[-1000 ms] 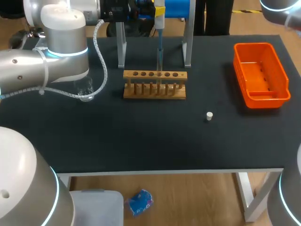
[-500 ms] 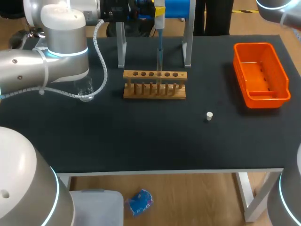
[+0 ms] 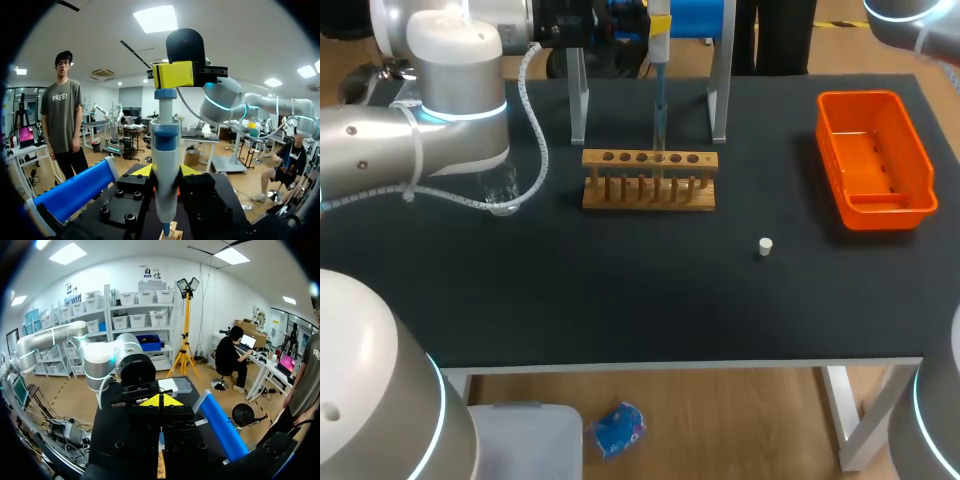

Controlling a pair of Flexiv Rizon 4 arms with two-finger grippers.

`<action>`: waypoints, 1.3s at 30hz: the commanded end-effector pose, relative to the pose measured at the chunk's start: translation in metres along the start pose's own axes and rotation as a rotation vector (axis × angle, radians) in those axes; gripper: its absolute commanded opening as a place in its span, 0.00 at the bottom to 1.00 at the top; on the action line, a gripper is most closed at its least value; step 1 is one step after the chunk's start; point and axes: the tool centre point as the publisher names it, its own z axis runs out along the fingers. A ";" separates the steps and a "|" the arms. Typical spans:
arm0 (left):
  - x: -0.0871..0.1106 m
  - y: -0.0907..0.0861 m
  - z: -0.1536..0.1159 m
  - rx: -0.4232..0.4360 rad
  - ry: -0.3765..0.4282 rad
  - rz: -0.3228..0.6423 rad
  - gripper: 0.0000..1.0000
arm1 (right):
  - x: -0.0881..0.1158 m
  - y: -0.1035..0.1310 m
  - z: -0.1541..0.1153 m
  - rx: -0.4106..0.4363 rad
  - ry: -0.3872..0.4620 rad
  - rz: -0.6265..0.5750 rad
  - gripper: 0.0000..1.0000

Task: Invert the test tube, pick up the pipette, mount the tip to pipette, aspirate from beaker and dispense into the tube, eject the tip, return the pipette, and cap with the stopper.

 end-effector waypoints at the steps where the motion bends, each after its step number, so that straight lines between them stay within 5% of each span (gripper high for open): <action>1: 0.000 -0.002 0.000 0.001 -0.001 0.001 0.00 | 0.000 -0.004 0.000 0.006 0.003 0.002 0.00; 39: 0.000 -0.002 0.000 0.001 -0.001 0.001 0.00 | 0.007 -0.027 0.012 0.035 0.026 0.044 0.00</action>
